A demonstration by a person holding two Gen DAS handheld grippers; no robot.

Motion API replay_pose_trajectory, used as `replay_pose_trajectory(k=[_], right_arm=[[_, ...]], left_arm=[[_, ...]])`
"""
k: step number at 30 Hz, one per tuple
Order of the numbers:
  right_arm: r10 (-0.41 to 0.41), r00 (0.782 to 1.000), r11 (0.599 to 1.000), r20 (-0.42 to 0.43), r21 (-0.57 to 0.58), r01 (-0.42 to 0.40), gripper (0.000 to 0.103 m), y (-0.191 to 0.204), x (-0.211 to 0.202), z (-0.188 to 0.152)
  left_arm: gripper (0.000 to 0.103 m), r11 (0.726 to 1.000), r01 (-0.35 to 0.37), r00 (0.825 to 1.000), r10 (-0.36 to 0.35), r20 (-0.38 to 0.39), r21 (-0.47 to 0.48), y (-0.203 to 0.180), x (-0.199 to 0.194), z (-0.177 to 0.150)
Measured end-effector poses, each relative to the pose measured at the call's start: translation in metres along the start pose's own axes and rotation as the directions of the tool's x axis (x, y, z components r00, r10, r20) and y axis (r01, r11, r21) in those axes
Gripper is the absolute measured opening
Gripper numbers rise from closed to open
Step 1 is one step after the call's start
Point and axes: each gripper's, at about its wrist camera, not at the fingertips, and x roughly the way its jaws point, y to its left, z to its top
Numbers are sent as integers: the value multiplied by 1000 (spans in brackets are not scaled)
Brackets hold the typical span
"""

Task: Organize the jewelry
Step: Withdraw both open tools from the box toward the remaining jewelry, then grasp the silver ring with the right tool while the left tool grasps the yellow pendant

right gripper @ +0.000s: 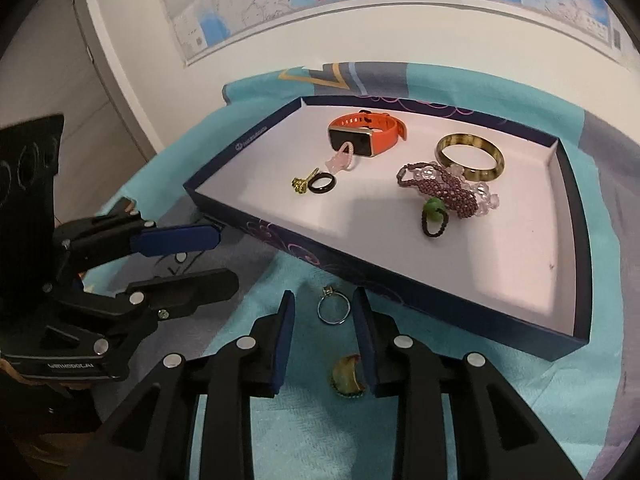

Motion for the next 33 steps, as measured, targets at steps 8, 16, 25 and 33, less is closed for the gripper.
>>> replay_pose_trajectory(k=[8, 16, 25, 33], right_arm=[[-64, 998, 998, 9, -29, 64, 14, 1, -4, -3], [-18, 996, 993, 90, 115, 8, 15, -33, -41, -15], [-40, 995, 983, 87, 181, 23, 15, -53, -53, -33], [-27, 995, 982, 92, 186, 9, 15, -56, -53, -36]], left_arm=[[44, 1000, 15, 1000, -15, 0, 6, -2, -1, 0], [45, 987, 117, 993, -115, -27, 114, -33, 2, -3], [42, 967, 173, 983, -158, -94, 185, -69, 27, 1], [21, 968, 179, 977, -154, -148, 176, -73, 46, 5]])
